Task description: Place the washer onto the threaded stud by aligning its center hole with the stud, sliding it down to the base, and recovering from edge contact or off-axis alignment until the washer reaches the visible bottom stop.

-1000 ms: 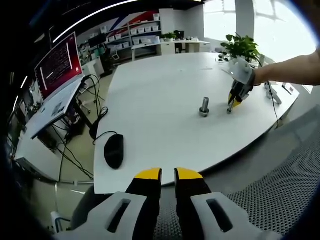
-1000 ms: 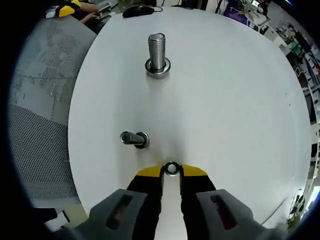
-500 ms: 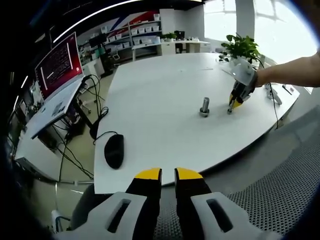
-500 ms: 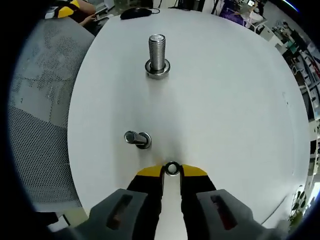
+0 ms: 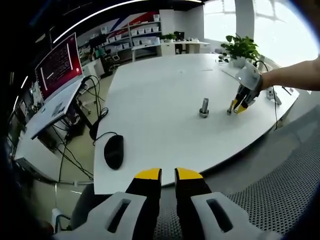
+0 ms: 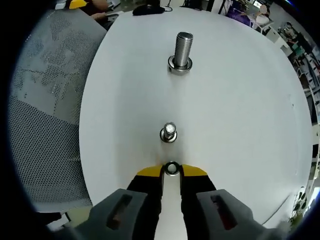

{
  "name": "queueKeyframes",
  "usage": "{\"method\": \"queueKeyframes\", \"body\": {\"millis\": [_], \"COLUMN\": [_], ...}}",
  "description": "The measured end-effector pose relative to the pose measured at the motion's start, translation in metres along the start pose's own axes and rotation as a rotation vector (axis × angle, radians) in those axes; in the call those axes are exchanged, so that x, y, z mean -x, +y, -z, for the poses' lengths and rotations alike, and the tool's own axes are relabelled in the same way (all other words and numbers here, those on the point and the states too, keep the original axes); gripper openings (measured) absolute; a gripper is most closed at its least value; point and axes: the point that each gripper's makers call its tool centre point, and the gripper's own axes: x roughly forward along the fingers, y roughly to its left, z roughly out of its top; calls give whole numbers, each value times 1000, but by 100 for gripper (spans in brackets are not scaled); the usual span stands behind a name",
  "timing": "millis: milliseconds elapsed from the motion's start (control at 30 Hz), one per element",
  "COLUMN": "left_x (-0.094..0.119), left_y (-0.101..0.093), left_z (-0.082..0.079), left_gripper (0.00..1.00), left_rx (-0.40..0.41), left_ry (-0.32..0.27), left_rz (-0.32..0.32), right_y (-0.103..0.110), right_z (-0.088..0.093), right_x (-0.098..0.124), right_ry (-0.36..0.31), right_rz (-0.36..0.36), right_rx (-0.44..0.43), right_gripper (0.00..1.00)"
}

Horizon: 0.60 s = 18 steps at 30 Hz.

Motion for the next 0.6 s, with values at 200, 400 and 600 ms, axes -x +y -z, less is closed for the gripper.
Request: {"method": "queueKeyframes", "body": {"millis": [200,400,600], "left_x": [0,0,0], "left_y": [0,0,0], "left_z": [-1,-1,-1], "left_gripper": [8,8,8], "left_rx": [3,2,4], "left_ry": [-5,-6,-8], "left_rz": [0,1,-1], "right_y": [15,28,38], "right_z": [0,0,-2], "right_x": [1,0,-1], "right_ry": [0,-7,28], "right_rz": [-15,-43,-38], "right_rx": [20,34,105], "right_gripper": [15,15,15]}}
